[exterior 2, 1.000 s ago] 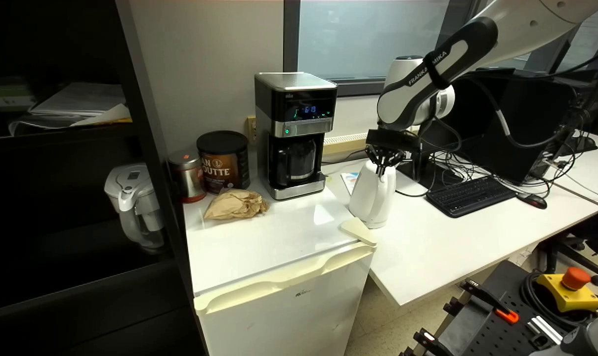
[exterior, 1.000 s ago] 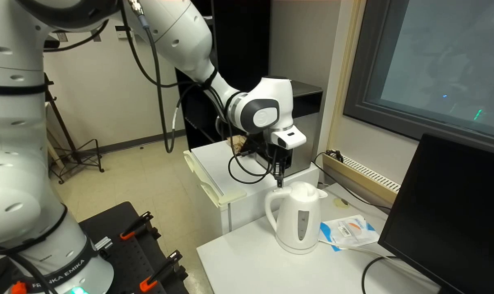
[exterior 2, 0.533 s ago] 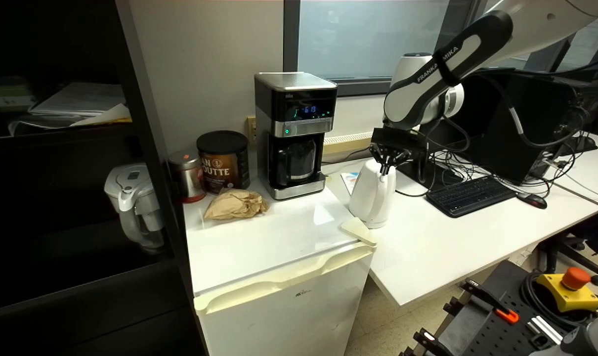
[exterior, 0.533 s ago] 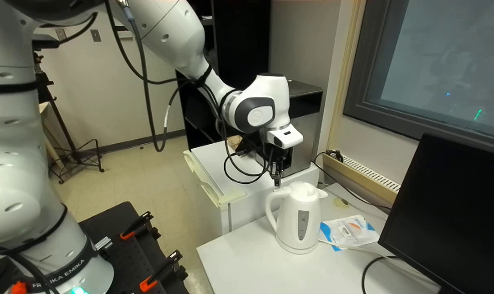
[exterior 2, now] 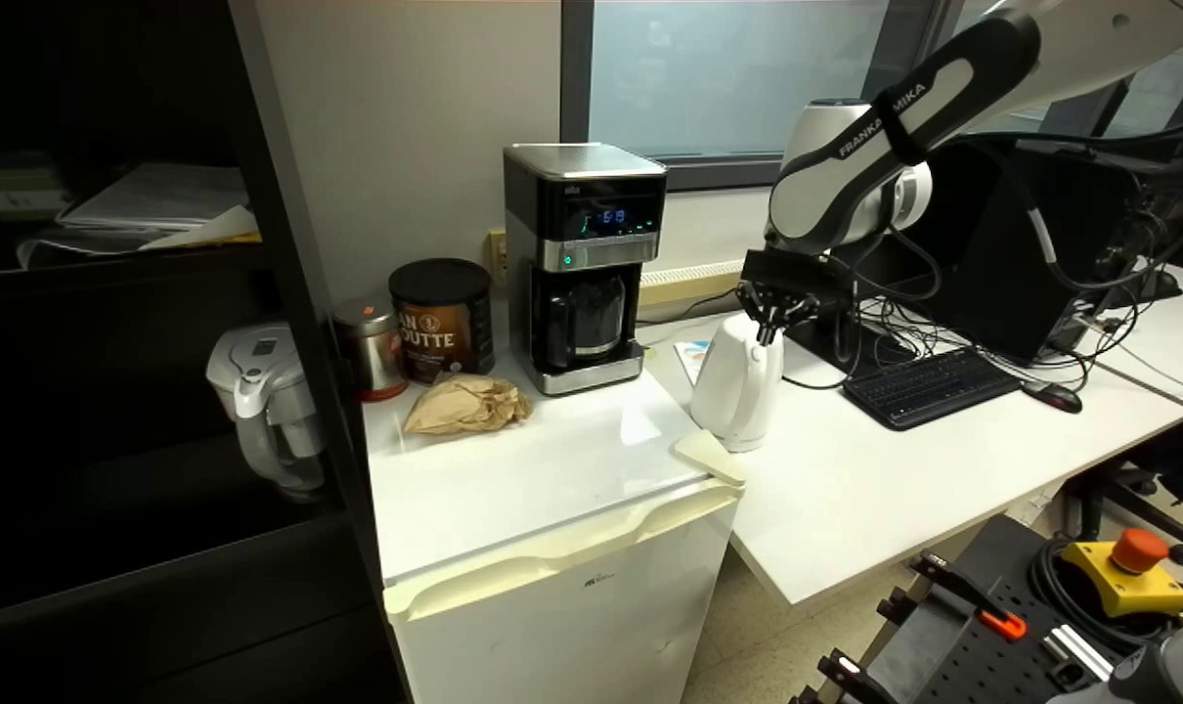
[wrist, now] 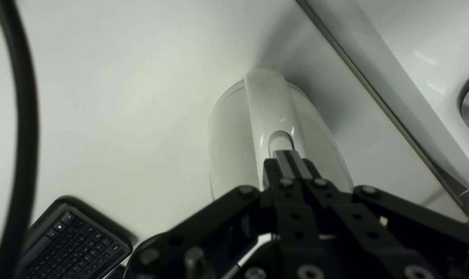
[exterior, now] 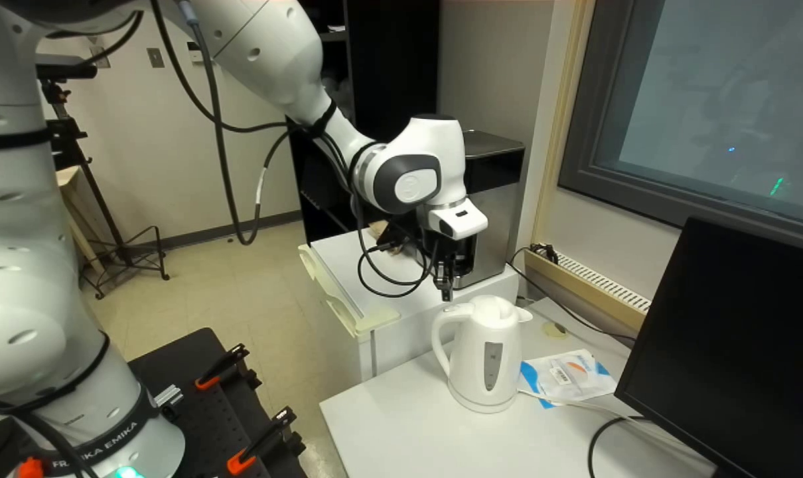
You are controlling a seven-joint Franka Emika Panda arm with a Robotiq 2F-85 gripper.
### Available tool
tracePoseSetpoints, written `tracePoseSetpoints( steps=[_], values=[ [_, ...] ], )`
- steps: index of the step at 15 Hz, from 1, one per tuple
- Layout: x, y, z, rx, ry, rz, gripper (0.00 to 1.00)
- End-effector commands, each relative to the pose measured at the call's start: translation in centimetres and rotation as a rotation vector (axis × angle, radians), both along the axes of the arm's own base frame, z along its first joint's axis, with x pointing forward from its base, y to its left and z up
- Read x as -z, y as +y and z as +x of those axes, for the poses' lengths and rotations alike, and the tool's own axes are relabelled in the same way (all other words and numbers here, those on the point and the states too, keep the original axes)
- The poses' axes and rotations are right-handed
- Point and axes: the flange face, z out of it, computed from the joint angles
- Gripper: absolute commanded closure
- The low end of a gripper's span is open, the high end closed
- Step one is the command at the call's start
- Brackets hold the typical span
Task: Turn on the electric kettle using the on switch on it
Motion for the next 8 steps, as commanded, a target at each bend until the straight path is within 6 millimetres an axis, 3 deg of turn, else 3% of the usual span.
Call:
tracePoseSetpoints(
  steps=[1, 8],
  values=[
    [-0.18, 0.12, -0.35, 0.006, -0.018, 0.002, 1.00],
    [0.09, -0.33, -0.14, 0.020, -0.012, 0.004, 1.00]
  ],
)
